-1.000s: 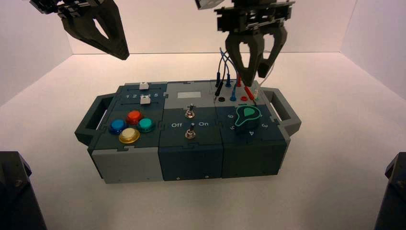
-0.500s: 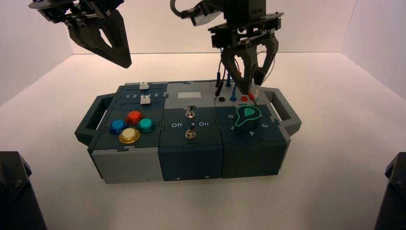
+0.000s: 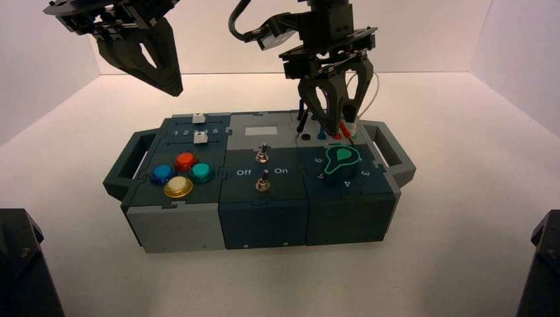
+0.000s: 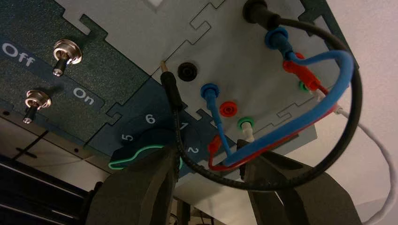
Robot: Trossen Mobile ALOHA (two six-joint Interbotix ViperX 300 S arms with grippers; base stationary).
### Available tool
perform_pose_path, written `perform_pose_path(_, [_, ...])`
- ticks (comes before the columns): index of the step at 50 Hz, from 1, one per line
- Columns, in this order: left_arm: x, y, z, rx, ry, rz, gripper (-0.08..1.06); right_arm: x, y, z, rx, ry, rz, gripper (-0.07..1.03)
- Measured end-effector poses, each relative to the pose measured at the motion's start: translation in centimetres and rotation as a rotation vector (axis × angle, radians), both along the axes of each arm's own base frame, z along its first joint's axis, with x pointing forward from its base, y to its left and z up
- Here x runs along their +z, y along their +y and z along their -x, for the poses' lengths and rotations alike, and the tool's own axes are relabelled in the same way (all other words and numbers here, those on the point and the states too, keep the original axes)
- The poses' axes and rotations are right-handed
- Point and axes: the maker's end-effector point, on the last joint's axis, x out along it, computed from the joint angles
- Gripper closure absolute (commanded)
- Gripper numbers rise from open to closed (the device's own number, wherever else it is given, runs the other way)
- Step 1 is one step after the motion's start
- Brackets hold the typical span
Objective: Insert the red wire.
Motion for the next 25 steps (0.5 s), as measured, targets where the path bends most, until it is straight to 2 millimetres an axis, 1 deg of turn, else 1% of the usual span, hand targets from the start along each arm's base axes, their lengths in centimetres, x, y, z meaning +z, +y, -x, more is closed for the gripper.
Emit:
perform_pose_path(3, [0.0, 0.0, 0.0, 0.000, 0.001, -0.001, 1.01, 0.0, 0.0, -0.1, -0.001, 0.000, 0.002, 0.34])
perform_pose_path(7, [0.0, 0.0, 0.0, 0.000, 0.000, 0.000, 1.01, -0.3, 0.0, -0.4, 0.007, 0.004, 0.020, 0.38])
perform_pose_path(25, [0.1, 0.0, 0.0, -0.001, -0.003, 0.001, 1.01, -1.1, 0.0, -0.6, 0.014, 0.020, 0.050, 0.39])
